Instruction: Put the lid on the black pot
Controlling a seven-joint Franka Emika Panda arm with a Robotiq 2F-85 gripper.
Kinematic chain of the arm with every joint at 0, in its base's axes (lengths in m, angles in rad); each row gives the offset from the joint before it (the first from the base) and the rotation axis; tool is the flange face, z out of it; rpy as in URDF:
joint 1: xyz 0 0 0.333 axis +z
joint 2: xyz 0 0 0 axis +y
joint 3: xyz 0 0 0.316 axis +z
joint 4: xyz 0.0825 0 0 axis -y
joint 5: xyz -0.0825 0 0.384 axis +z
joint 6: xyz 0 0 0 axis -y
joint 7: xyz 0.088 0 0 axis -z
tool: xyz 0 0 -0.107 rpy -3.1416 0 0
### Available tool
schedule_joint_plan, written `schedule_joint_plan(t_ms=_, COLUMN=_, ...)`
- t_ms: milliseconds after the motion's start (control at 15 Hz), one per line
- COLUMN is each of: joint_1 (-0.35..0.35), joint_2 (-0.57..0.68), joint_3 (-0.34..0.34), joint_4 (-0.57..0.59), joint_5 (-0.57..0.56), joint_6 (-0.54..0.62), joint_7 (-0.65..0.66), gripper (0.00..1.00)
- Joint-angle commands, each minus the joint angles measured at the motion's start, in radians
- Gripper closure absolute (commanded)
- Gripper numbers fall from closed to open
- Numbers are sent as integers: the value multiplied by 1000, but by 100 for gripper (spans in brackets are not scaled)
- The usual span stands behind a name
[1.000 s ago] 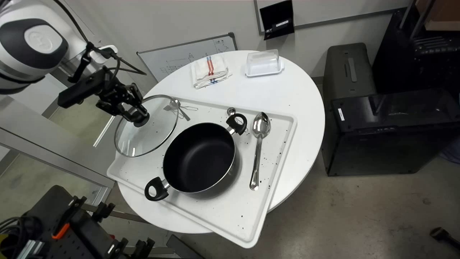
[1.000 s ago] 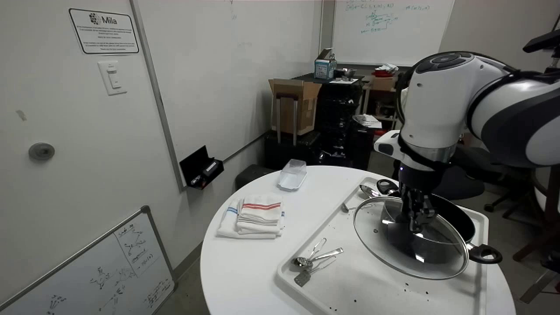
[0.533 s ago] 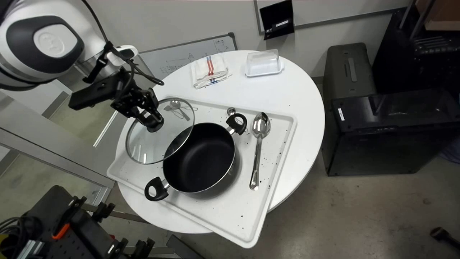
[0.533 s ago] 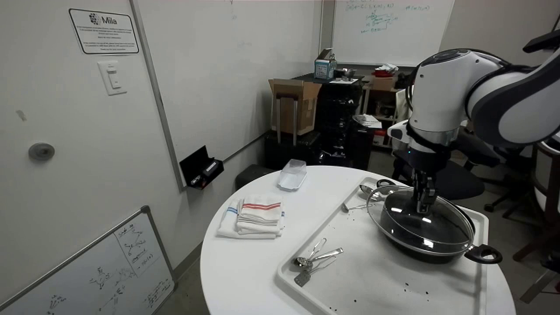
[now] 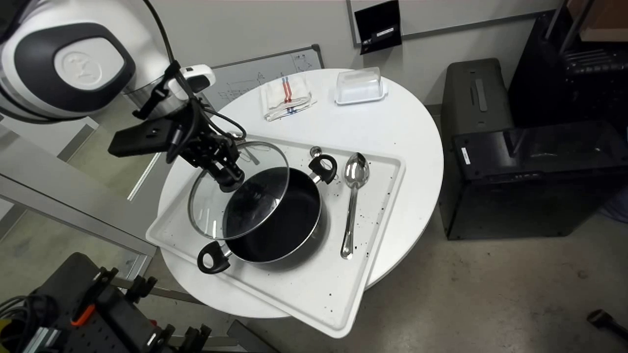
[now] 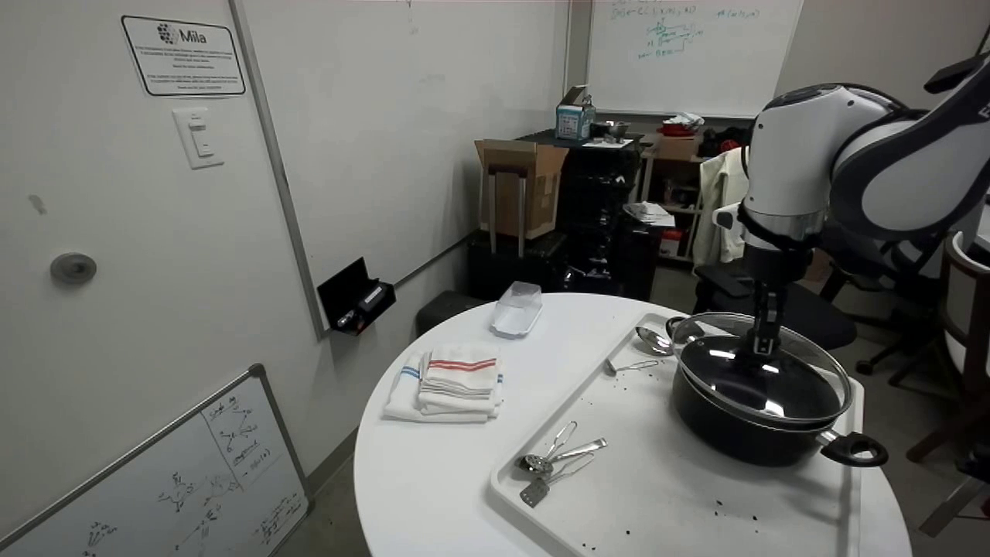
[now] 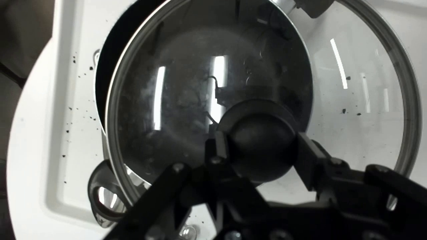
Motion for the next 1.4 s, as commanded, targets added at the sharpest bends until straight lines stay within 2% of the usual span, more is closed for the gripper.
schedule_joint_plan(t_ms=0, joint_1=-7, joint_2=-34, joint_3=-30, joint_4=-29, joint_5=11, joint_6=17, joint_7=43, gripper=75)
schedule_joint_plan(t_ms=733, joint_1=-35, joint_2=18, joint_3=-77, joint_4=-25, joint_5=41, joint_6=71, joint_7=116, gripper=75)
schedule_joint_plan(t_ms=1333, joint_1=-46, joint_2=73, joint_3=-88, joint_4=-8, joint_5=76, joint_6=101, joint_7=135, gripper=75)
